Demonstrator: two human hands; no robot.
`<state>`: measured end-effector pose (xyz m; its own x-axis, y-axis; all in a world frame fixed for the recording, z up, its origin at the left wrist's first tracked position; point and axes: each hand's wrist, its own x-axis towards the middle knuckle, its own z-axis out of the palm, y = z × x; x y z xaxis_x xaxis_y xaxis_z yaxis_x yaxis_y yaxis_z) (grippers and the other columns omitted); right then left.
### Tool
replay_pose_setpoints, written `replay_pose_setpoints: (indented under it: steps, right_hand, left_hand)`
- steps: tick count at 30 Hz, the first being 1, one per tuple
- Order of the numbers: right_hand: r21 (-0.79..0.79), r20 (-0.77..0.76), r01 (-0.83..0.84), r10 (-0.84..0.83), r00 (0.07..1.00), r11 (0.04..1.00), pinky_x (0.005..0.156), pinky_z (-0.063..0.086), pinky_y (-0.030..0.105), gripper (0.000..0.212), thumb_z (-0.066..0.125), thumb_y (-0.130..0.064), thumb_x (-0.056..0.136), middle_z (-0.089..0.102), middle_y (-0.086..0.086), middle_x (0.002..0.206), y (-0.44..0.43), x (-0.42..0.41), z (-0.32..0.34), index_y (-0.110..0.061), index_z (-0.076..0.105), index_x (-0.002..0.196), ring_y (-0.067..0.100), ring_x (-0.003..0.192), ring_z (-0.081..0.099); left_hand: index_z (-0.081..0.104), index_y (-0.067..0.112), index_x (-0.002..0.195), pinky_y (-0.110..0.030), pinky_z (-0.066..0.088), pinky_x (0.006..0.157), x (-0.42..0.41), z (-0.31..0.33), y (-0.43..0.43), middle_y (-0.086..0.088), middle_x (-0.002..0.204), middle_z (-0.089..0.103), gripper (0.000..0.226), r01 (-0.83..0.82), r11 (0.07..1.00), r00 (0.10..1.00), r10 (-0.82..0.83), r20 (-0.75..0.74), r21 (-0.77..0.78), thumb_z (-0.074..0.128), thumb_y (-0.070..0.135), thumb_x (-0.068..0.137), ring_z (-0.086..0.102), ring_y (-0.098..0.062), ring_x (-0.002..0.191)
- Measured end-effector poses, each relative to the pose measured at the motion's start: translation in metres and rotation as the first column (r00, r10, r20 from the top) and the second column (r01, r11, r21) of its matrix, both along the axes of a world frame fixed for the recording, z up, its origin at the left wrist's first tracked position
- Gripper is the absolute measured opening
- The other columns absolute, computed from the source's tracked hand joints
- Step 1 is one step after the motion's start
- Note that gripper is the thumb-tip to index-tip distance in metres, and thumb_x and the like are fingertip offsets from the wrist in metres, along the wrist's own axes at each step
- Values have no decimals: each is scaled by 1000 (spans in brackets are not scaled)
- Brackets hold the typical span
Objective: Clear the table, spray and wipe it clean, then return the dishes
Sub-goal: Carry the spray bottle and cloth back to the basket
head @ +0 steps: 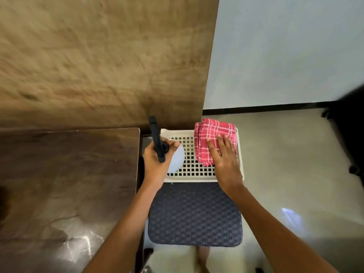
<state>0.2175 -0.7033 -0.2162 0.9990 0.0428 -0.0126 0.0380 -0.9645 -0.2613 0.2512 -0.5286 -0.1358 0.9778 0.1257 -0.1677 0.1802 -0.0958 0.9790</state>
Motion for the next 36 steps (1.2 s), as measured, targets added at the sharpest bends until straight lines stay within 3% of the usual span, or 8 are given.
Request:
replay_pose_setpoints:
  steps: [6, 10, 14, 18, 22, 29, 33, 36]
  right_hand:
    - [-136, -69, -107, 98, 993, 985, 108, 12, 52, 111, 91, -19, 48, 37, 25, 143, -4, -6, -39, -8, 32, 141, 43, 134, 26]
    - [-93, -107, -89, 79, 991, 992, 105, 9, 58, 100, 87, -25, 59, 35, 21, 146, 0, -8, -46, -9, 35, 142, 42, 136, 19]
    - [-16, -208, -6, 3, 978, 1000, 110, -4, 50, 92, 65, -50, 77, 17, 15, 155, 2, -9, -51, -16, 18, 148, 38, 142, 5]
    - [9, -231, -31, 32, 972, 999, 112, -10, 47, 96, 41, -70, 74, 5, 11, 157, 0, -7, -47, -20, 8, 149, 33, 144, -3]
    - [119, -168, 123, -102, 981, 985, 113, -14, 41, 96, 29, -77, 76, -12, 1, 155, -16, -12, -28, -24, -4, 149, 23, 143, -12]
    - [527, -364, 610, -491, 792, 592, 105, 38, 50, 57, 34, -37, 97, 28, 9, 152, -41, -15, -24, -15, 18, 148, 28, 135, 36]
    - [573, -371, 580, -447, 814, 579, 88, 53, 48, 49, 36, -28, 97, 53, 13, 128, -40, -16, -24, -13, 30, 143, 23, 106, 60]
    - [555, -363, 568, -437, 823, 608, 85, 54, 40, 45, 38, -20, 97, 56, 13, 120, -40, -20, -24, -13, 33, 142, 17, 96, 58]
  left_hand:
    - [55, 15, 77, -11, 49, 77, -5, -42, -7, -1, 78, 60, 21, -36, 999, 999, 36, -23, 5, 68, 0, 79, 63, 4, 76]
    - [54, 15, 77, -11, 48, 77, -8, -47, -11, -1, 76, 60, 22, -33, 999, 999, 33, 12, 11, 67, -2, 79, 64, 4, 77]
    - [60, 19, 80, -11, 48, 82, -11, -50, -7, 3, 82, 65, 15, -12, 997, 1000, 11, 16, 74, 73, 17, 73, 64, 1, 84]
    - [56, 12, 105, 2, 36, 81, -10, -53, 6, 12, 97, 56, 42, 103, 956, 994, -88, -64, 276, 80, 12, 70, 52, 17, 92]
    - [36, 20, 134, -31, 38, 107, -19, -58, 32, 1, 135, 39, 78, 299, 860, 940, -190, -283, 414, 72, 2, 68, 38, -13, 128]
    - [29, 13, 146, -32, 31, 109, -17, -75, 53, -6, 148, 38, 56, 200, 896, 870, 24, -493, 396, 42, -2, 93, 38, -22, 134]
    - [62, 11, 118, -28, 40, 76, -16, -85, 46, -9, 102, 65, 27, 199, 903, 854, 31, -519, 381, 47, 8, 95, 54, -17, 87]
    - [67, 9, 88, -24, 36, 64, -19, -89, 44, -3, 77, 61, 15, 132, 882, 875, 111, -470, 452, 52, 4, 90, 53, -16, 77]
